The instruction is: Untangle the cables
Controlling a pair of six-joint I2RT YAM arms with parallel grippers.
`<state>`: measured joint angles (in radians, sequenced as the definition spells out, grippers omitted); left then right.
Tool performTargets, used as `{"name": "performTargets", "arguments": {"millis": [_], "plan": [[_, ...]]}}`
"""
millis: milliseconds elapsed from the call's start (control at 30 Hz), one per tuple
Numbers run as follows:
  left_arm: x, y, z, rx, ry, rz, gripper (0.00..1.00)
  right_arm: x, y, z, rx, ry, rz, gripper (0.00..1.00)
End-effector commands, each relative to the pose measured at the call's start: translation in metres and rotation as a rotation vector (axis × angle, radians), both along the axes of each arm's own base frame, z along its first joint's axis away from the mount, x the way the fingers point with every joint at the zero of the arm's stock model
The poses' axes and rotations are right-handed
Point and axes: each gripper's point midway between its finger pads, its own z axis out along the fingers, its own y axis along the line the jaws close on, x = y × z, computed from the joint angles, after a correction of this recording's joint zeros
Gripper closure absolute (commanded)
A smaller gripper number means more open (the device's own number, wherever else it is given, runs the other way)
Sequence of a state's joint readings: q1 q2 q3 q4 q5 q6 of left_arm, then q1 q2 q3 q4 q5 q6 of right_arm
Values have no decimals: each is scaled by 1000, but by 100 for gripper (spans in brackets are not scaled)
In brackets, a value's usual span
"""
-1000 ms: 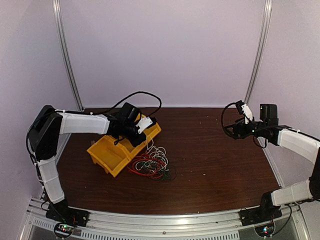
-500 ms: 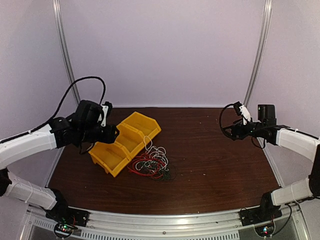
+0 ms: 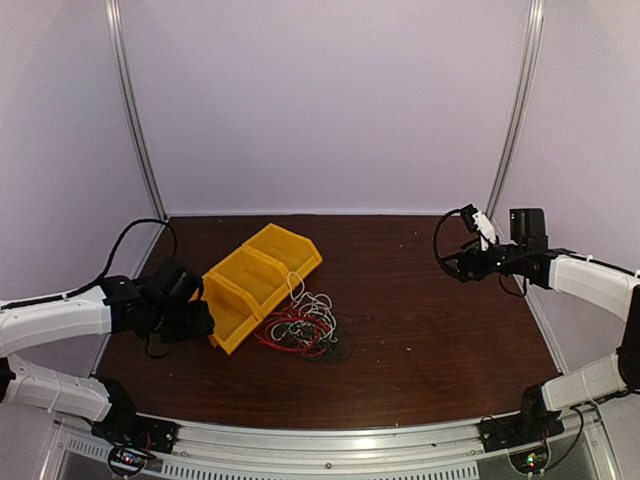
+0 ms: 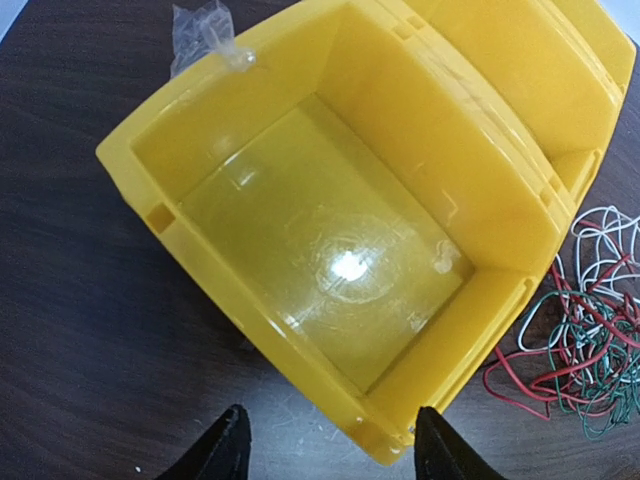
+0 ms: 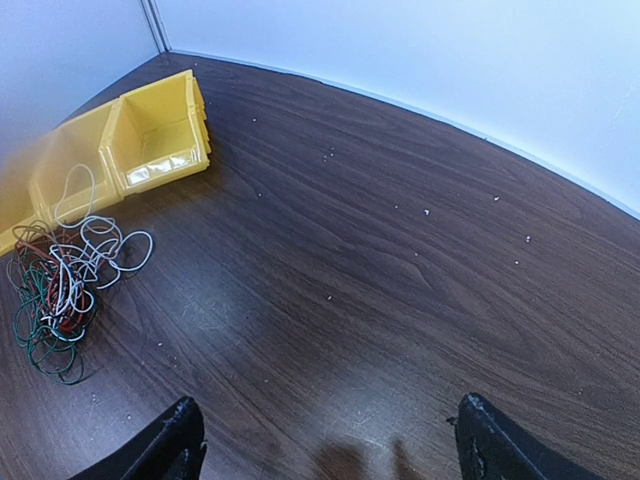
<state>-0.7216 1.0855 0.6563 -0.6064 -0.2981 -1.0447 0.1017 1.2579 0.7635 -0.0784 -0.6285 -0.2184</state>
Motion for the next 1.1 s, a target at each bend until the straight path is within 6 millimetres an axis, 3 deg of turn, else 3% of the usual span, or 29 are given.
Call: {"name": "performTargets", "arguments": {"millis": [0, 233, 567, 733, 933, 1067], "plan": [[16, 2, -2, -19, -16, 98, 42, 2, 4, 13, 0, -32, 14, 12], [37, 20, -2, 40, -59, 151, 47, 2, 3, 11, -5, -29, 13, 12], [89, 31, -2, 97, -144, 82, 63, 3, 3, 8, -8, -22, 8, 12], [123, 17, 7, 154, -198, -7, 72, 3, 3, 8, -11, -23, 7, 12], [163, 6, 22, 215, -243, -67, 72, 4, 3, 4, -8, -13, 7, 12], [183, -12, 29, 194, -276, -141, 71, 4, 4, 2, -11, -6, 9, 12]]}}
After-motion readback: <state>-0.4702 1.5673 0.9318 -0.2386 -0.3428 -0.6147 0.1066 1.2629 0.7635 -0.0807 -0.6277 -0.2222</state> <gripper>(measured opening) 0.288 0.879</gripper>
